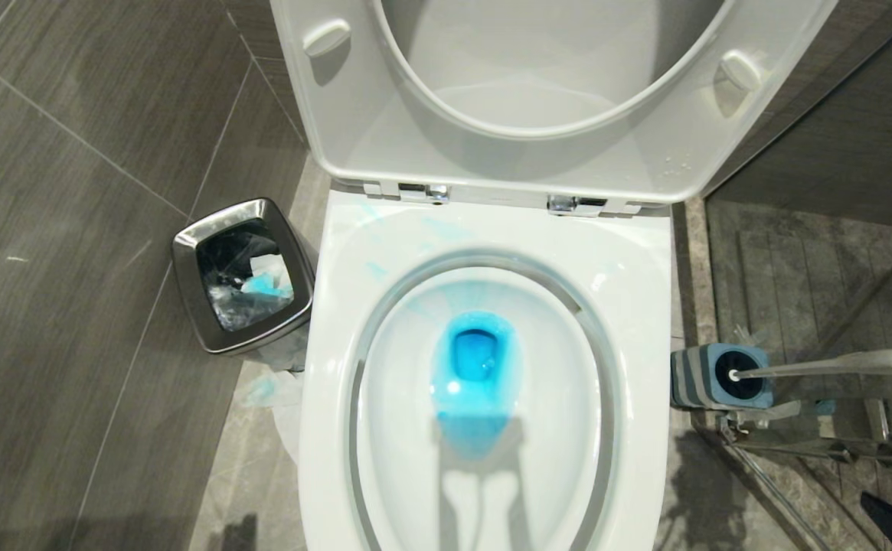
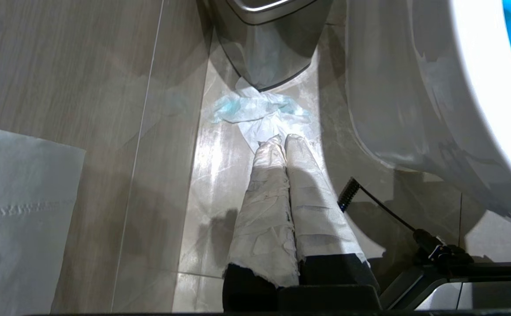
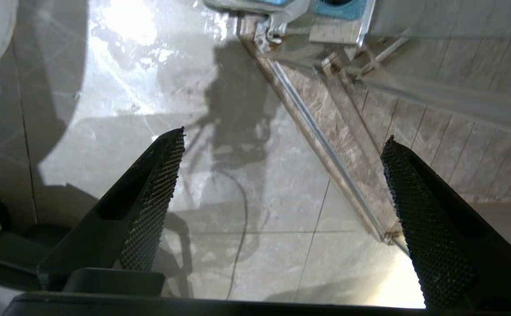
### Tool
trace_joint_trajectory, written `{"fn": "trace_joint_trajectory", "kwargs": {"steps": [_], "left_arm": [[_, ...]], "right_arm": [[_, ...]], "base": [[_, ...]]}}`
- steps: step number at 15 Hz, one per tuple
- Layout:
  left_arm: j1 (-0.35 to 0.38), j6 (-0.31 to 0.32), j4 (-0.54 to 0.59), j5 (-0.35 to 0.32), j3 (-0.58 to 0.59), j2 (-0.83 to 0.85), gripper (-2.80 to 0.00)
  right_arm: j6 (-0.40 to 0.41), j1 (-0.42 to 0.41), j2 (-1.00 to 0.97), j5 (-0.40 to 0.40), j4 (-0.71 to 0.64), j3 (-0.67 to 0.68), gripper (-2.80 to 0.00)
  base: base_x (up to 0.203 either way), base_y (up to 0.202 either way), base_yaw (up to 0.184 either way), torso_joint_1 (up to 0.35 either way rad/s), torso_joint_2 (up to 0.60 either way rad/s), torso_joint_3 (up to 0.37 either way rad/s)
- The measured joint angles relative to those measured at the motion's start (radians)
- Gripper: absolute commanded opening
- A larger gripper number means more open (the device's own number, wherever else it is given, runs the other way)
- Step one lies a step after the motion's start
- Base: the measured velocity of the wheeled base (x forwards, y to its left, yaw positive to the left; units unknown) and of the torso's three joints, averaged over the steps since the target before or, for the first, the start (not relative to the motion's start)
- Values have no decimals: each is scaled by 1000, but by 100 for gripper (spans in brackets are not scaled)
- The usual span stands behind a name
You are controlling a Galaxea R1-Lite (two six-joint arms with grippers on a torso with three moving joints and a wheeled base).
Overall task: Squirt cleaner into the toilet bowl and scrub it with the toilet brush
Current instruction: Scrub the toilet bowl
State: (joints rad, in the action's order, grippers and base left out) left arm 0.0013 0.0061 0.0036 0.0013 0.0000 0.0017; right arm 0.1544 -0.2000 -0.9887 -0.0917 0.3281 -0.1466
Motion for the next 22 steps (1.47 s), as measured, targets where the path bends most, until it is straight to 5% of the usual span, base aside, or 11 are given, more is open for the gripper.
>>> {"fn": "trace_joint_trajectory", "kwargs": {"steps": [6,11,22], "left_arm": [[0,0,0,0,0,0,-280],[0,1,0,0,0,0,-280],[0,0,-1,0,0,0,-280]], "right_arm": [[13,0,-45,-17,35,6,0],[32,0,-141,-23,217,44,0],[38,2,-176,-22,217,54,0]], "base": [[0,0,0,0,0,0],[0,0,0,0,0,0],[0,0,0,0,0,0]]}}
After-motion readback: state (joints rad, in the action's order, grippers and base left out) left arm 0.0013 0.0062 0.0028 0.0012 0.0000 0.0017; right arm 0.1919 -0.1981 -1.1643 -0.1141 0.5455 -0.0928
